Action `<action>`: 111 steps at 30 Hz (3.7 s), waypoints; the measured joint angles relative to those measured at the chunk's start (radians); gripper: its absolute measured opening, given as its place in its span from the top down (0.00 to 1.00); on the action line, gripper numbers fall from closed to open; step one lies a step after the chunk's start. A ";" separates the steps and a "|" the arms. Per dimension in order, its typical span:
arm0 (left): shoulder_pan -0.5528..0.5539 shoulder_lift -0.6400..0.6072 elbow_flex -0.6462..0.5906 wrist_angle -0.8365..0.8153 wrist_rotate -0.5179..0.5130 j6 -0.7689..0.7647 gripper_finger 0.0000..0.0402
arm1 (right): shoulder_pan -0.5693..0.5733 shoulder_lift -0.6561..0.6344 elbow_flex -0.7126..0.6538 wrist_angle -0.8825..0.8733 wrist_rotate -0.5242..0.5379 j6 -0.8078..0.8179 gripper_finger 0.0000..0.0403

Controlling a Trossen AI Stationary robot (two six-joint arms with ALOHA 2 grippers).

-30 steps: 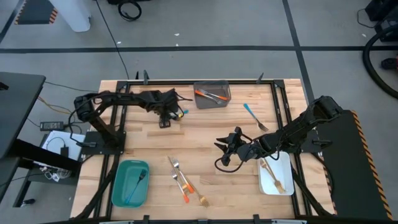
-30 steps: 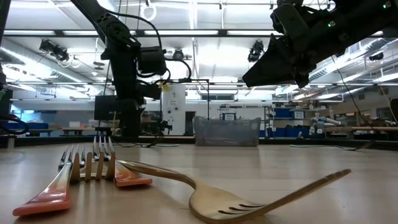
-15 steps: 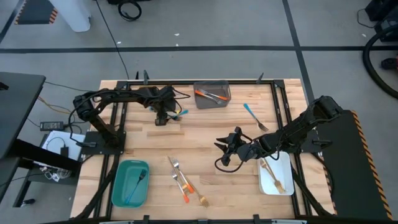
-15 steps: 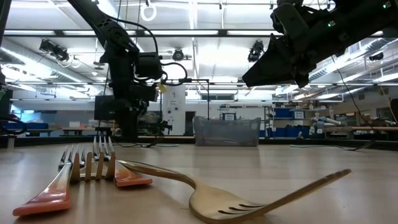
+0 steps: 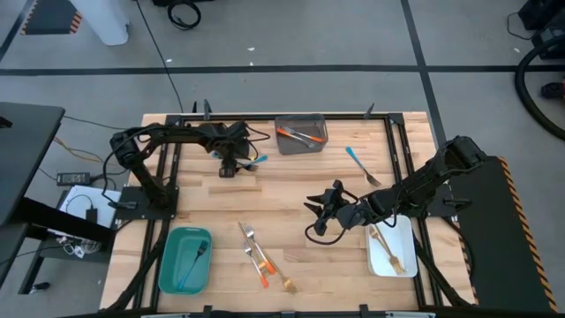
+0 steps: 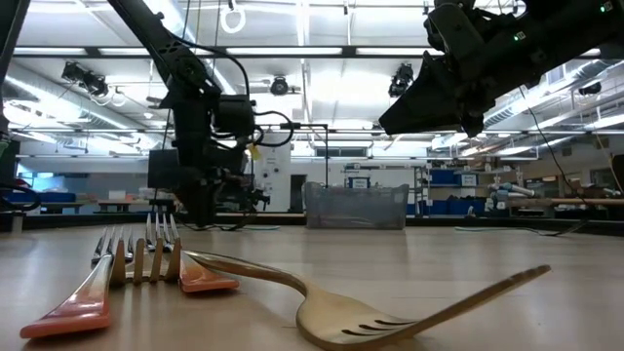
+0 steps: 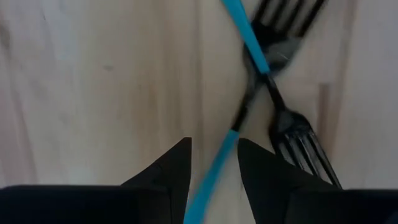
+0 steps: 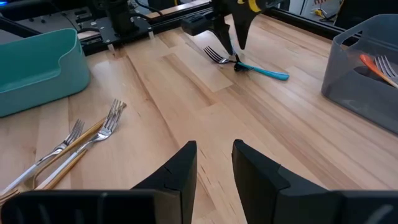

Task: Sort silverware by color (type)
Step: Put the blue fork into the green bin

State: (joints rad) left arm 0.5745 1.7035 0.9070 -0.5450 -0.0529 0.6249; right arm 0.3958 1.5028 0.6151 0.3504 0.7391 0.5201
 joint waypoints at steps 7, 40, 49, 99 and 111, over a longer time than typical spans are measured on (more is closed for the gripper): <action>0.025 0.024 0.004 -0.023 0.038 0.007 0.76 | 0.000 0.000 0.000 0.000 0.000 0.000 0.73; 0.012 0.032 0.062 -0.354 -0.208 0.036 0.97 | 0.002 0.000 0.000 0.014 -0.005 -0.008 0.73; 0.011 0.031 0.063 -0.412 -0.251 0.022 0.97 | 0.002 0.000 0.000 0.014 -0.005 -0.008 0.73; -0.300 0.029 0.064 -0.787 -0.310 -0.578 0.93 | 0.006 0.000 0.000 0.083 -0.008 0.004 0.73; -0.390 0.029 0.065 -0.699 -0.191 -0.544 0.93 | 0.011 0.000 0.000 0.083 -0.035 0.001 0.73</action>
State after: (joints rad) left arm 0.1844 1.7321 0.9718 -1.2442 -0.2434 0.0812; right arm 0.4065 1.5028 0.6151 0.4335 0.7042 0.5209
